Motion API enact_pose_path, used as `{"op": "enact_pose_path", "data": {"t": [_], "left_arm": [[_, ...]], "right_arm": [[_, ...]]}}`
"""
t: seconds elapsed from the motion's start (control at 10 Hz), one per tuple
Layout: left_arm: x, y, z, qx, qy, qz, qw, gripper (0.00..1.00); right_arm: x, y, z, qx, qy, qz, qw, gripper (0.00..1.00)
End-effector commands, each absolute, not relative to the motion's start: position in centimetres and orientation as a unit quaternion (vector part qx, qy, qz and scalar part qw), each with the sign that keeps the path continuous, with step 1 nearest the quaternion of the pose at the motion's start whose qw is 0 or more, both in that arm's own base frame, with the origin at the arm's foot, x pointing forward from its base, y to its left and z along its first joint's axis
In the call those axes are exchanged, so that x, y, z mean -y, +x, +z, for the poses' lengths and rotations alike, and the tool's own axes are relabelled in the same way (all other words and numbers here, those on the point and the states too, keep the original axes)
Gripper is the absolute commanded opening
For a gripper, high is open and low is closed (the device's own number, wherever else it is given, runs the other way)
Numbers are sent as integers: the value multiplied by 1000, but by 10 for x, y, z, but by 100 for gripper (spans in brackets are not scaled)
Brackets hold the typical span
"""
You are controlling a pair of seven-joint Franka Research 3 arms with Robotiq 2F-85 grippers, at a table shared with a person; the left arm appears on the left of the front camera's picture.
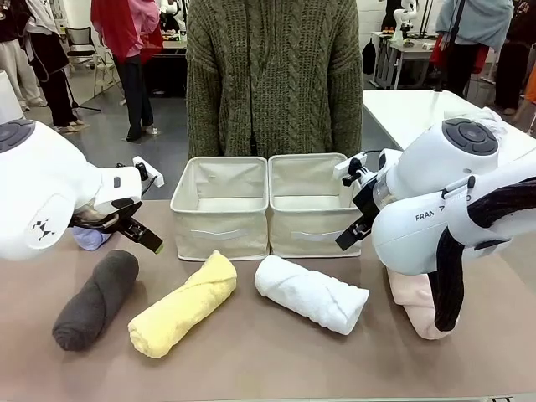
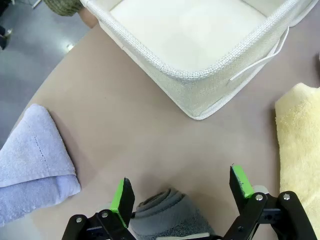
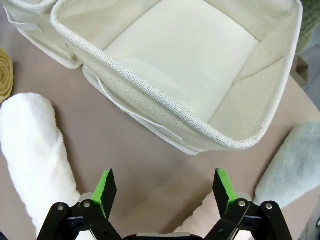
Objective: Sort the towels based on their folding style.
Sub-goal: Pick up one triangle-folded towel and place it in the left Fabric basket.
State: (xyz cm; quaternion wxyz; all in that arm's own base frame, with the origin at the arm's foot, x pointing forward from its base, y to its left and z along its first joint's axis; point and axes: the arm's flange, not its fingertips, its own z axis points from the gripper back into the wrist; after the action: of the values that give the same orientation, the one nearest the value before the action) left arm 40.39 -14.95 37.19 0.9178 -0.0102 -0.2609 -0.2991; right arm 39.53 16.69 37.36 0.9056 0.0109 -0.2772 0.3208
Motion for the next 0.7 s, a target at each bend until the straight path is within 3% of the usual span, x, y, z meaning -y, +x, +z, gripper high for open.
{"op": "enact_pose_path", "data": {"t": [0.0, 0.6], "left_arm": [[150, 404, 372, 261, -10, -299, 918, 100], [150, 404, 372, 261, -10, -299, 918, 100]], "right_arm": [[-167, 395, 374, 277, 11, 321, 906, 100], [-167, 395, 374, 277, 11, 321, 906, 100]]}}
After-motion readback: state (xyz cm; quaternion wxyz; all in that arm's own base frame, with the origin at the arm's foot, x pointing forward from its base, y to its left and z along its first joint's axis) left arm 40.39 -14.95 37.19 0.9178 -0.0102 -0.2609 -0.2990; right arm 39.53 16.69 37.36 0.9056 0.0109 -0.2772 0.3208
